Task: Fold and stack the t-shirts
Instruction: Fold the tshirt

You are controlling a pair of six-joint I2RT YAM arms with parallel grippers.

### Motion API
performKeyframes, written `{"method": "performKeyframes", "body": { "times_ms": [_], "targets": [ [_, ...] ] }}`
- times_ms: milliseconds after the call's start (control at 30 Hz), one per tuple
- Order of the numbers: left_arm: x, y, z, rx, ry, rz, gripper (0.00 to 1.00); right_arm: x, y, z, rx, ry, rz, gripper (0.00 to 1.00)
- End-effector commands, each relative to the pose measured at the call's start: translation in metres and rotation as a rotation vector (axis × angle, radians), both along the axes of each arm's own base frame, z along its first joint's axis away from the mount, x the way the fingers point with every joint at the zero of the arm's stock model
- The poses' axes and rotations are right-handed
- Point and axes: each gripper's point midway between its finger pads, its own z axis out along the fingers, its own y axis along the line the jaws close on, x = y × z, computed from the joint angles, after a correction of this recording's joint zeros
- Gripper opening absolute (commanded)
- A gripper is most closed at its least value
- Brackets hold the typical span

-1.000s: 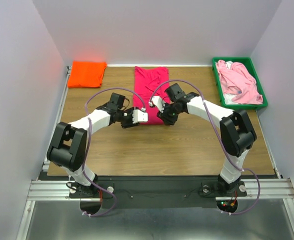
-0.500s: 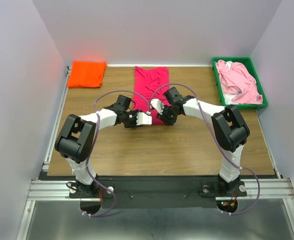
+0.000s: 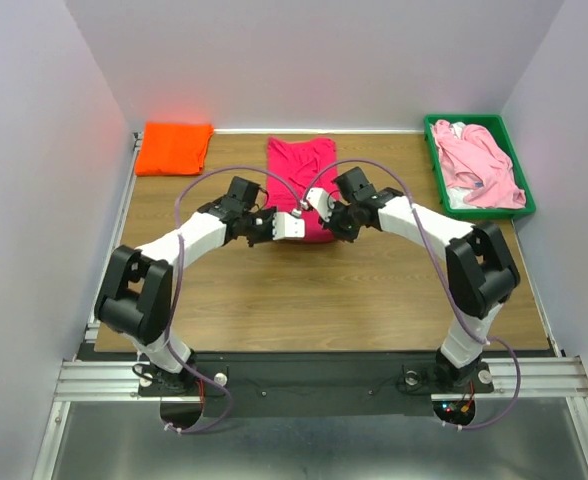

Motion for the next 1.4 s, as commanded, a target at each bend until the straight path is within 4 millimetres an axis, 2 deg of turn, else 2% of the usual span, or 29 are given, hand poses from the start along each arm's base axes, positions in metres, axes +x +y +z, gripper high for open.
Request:
{"method": "performKeyframes", "body": {
  "times_ms": [0,167,333,400,433,567,600,633,700,800,967,1033,1100,1267,1367],
  "targets": [
    [-0.002,-0.009,0.061,-0.087,-0.052,-0.008,0.0,0.01,-0.002,0.071,0.05,-0.133,-0.016,0.01],
    [-0.028,-0.01,0.068,-0.064,-0.031,-0.077,0.0,-0.011,-0.011,0.086,0.036,-0.103,0.025,0.01],
    [-0.078,-0.012,0.077,-0.046,0.056,-0.162,0.0,-0.044,-0.012,0.104,0.087,-0.016,0.055,0.01],
    [-0.094,-0.014,0.082,-0.053,0.072,-0.185,0.0,-0.065,-0.013,0.114,0.113,0.033,0.084,0.01],
    [-0.109,-0.015,0.088,-0.064,0.086,-0.208,0.0,-0.076,-0.017,0.115,0.104,0.071,0.093,0.01],
    [-0.143,-0.014,0.103,-0.094,0.12,-0.24,0.0,-0.114,-0.026,0.126,0.127,0.132,0.129,0.01],
    [-0.149,-0.015,0.107,-0.105,0.129,-0.247,0.0,-0.124,-0.03,0.122,0.126,0.151,0.133,0.01],
    [-0.162,-0.015,0.114,-0.128,0.149,-0.254,0.0,-0.133,-0.033,0.13,0.141,0.127,0.143,0.01],
    [-0.175,-0.016,0.124,-0.159,0.171,-0.269,0.0,-0.144,-0.037,0.132,0.146,0.128,0.152,0.01],
    [-0.201,-0.015,0.14,-0.228,0.199,-0.302,0.0,-0.164,-0.039,0.154,0.188,0.131,0.172,0.01],
    [-0.219,-0.01,0.145,-0.258,0.193,-0.316,0.0,-0.183,-0.042,0.166,0.217,0.158,0.211,0.01],
    [-0.221,-0.008,0.141,-0.255,0.211,-0.308,0.0,-0.188,-0.044,0.159,0.207,0.179,0.222,0.01],
    [-0.221,-0.008,0.139,-0.252,0.217,-0.303,0.0,-0.183,-0.044,0.152,0.189,0.181,0.215,0.01],
    [-0.213,-0.013,0.127,-0.24,0.239,-0.281,0.0,-0.154,-0.039,0.145,0.139,0.139,0.196,0.01],
    [-0.206,-0.016,0.115,-0.212,0.264,-0.274,0.0,-0.145,-0.035,0.135,0.11,0.153,0.21,0.01]
  ]
}}
